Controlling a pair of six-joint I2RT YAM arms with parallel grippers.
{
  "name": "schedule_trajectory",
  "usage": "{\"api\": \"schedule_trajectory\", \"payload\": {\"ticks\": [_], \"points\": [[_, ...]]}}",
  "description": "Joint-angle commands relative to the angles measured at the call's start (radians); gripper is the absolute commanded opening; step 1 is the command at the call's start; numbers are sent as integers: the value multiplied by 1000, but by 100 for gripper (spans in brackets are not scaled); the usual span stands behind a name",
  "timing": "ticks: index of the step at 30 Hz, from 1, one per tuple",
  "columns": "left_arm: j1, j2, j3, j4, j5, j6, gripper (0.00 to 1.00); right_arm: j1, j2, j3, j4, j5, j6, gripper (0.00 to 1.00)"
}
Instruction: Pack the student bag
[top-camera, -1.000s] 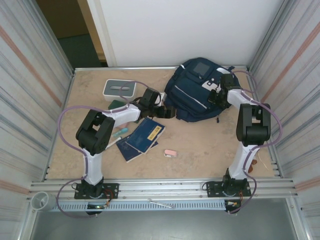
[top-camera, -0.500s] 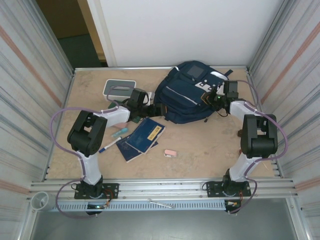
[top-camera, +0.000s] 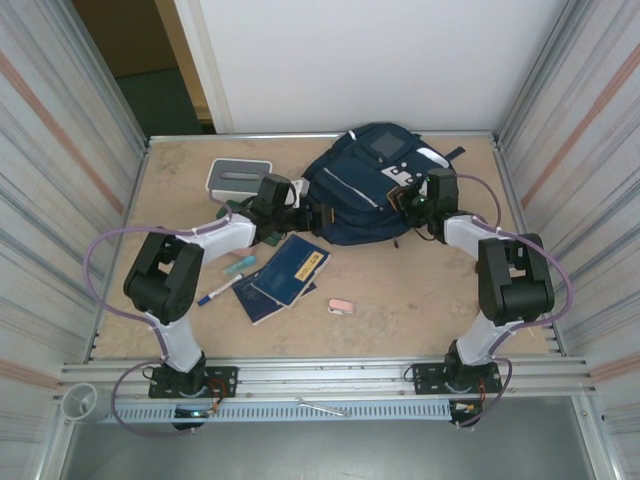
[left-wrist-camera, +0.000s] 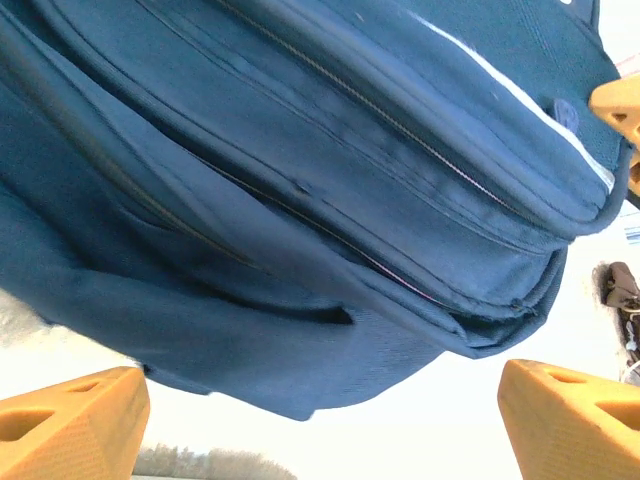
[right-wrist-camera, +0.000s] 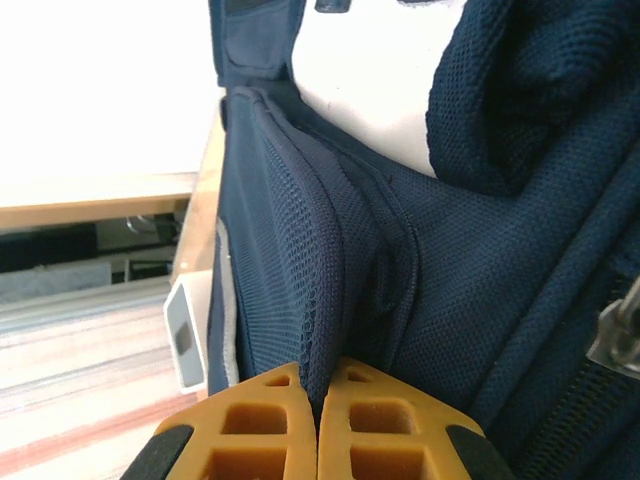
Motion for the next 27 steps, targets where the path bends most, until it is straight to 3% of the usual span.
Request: {"api": "schedule_trajectory", "payload": {"ticks": [1, 6, 9, 12, 16, 21, 23, 24, 26, 27], "points": [[-4, 22, -1, 29, -9, -13, 91, 50, 15, 47, 116, 11, 68, 0], [6, 78, 55, 2, -16, 23, 91, -10, -28, 50, -138, -86, -172, 46], [17, 103, 81, -12, -19, 39, 90, -85, -147, -34, -307, -38, -331, 58], [24, 114, 92, -22, -17, 55, 90, -165, -222, -121, -356, -6, -389, 71], [24, 119, 96, -28, -20, 62, 90, -187, -138, -102, -295, -44, -349, 75], [23, 84, 70, -17, -20, 52, 90, -173, 17, -53, -185, -59, -261, 76], [19, 53, 46, -11, -24, 53, 89, -166, 59, -50, -134, -63, -231, 71], [16, 37, 34, -7, -26, 54, 88, -162, 69, -52, -108, -73, -218, 61], [1, -11, -6, 24, -20, 55, 84, -153, 63, -76, -24, -100, -170, 27], [-9, -37, -32, 49, -13, 60, 81, -149, 44, -94, 15, -104, -143, 17]]}}
